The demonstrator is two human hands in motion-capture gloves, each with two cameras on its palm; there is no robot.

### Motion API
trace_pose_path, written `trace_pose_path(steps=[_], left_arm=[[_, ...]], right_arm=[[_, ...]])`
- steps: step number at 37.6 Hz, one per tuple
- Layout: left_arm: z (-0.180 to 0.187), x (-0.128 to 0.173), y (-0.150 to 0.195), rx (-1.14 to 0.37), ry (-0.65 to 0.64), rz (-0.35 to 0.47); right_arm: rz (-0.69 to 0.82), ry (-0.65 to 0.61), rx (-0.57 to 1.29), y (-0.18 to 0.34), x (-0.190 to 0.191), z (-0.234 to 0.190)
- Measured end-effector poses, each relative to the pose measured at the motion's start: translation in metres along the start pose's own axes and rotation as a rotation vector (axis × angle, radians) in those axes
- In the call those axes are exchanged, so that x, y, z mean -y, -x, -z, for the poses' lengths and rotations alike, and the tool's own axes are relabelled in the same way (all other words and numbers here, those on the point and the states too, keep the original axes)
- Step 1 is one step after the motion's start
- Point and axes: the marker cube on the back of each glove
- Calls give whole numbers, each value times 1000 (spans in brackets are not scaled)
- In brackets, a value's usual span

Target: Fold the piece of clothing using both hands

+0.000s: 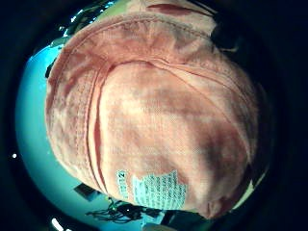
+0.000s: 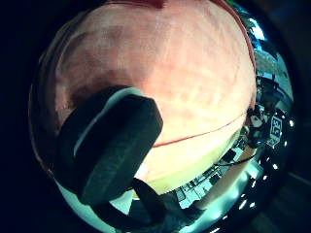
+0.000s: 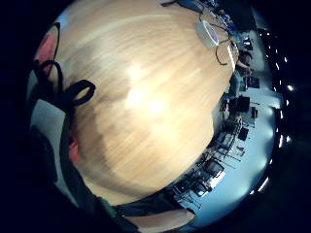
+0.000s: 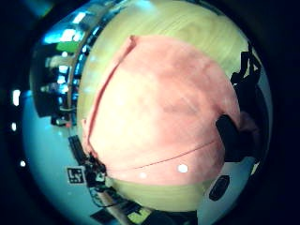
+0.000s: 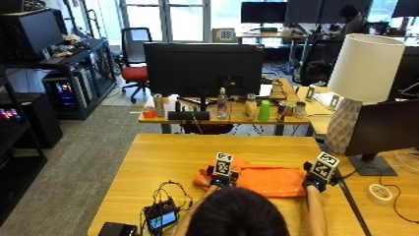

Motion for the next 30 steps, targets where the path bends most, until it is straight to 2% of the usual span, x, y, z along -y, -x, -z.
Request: trace_pose_path(steps=[5, 8, 11, 17, 23, 25, 28, 30], left_arm=[[-1, -2, -17, 20, -24, -20], [-4, -6, -26, 23, -4, -28], [-4, -8, -29, 10, -5, -37], [0, -2, -25, -76, -54, -36], [2, -1, -18, -313, -7, -97], [7, 3, -13, -446, -26, -114], [17, 11, -2, -656, -68, -98], [27, 14, 5, -782, -139, -147]], right_arm=[[-103, -8, 0, -22, 21, 7], [-67, 40, 70, -22, 47, 7], [-6, 21, 173, -9, 67, 30], [90, -15, 266, 29, 50, 85], [237, -21, 346, 95, 16, 124], [291, -13, 370, 120, -3, 133], [364, 7, 392, 153, -38, 143], [401, 14, 409, 178, -44, 137]])
